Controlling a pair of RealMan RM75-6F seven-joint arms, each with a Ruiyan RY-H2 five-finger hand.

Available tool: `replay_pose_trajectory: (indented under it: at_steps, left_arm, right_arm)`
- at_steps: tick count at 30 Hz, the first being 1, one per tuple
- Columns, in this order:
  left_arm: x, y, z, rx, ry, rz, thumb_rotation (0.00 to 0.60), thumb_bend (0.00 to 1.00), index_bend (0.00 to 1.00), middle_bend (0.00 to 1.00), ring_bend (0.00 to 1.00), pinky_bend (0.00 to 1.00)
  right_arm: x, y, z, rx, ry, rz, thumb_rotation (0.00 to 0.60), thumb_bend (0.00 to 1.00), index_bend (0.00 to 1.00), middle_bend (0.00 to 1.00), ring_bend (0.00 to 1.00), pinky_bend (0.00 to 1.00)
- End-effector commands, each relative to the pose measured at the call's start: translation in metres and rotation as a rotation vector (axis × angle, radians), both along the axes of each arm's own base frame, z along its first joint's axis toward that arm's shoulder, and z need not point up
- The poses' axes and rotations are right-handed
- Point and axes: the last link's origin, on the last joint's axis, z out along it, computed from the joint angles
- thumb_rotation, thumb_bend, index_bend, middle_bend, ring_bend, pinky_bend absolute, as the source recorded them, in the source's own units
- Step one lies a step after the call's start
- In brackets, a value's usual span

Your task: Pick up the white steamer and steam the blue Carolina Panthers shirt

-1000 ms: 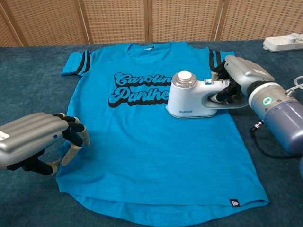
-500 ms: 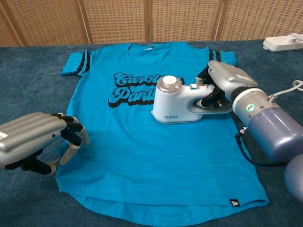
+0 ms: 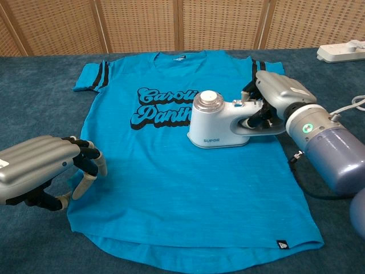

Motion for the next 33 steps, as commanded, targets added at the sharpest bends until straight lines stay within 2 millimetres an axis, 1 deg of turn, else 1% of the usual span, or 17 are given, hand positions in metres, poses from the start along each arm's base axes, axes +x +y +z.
replay_pose_trajectory:
  at_steps: [1,5,10,20,25,33]
  left_arm:
    - [0.001,0.0,-0.001,-0.003,0.0,-0.003,0.6,0.45,0.71,0.35,0.23,0.19]
    - [0.001,0.0,-0.002,-0.002,0.004,-0.001,0.6,0.45,0.71,0.35,0.23,0.19]
    - [0.001,0.001,-0.002,0.0,0.007,0.001,0.6,0.45,0.71,0.35,0.23,0.19]
    - [0.001,0.002,-0.001,0.006,0.012,0.007,0.6,0.45,0.71,0.35,0.23,0.19]
    - [0.003,0.001,-0.002,0.003,0.012,0.005,0.6,0.45,0.71,0.35,0.23,0.19]
    - [0.002,0.001,-0.001,0.007,0.014,0.009,0.6,0.45,0.71,0.35,0.23,0.19]
  right_arm:
    - [-0.01,-0.007,0.01,-0.03,0.013,-0.024,0.6,0.37,0.7,0.7,0.72,0.66]
    - [-0.02,-0.014,0.018,-0.045,0.026,-0.045,0.6,0.37,0.7,0.7,0.72,0.66]
    - [-0.027,-0.021,0.021,-0.055,0.026,-0.066,0.6,0.37,0.7,0.7,0.72,0.66]
    - [-0.024,-0.041,0.028,-0.095,-0.005,-0.068,0.6,0.37,0.7,0.7,0.72,0.66]
    - [-0.022,-0.046,0.024,-0.086,-0.012,-0.068,0.6,0.37,0.7,0.7,0.72,0.66]
    - [-0.018,-0.046,0.013,-0.061,-0.006,-0.061,0.6,0.37,0.7,0.7,0.72,0.66]
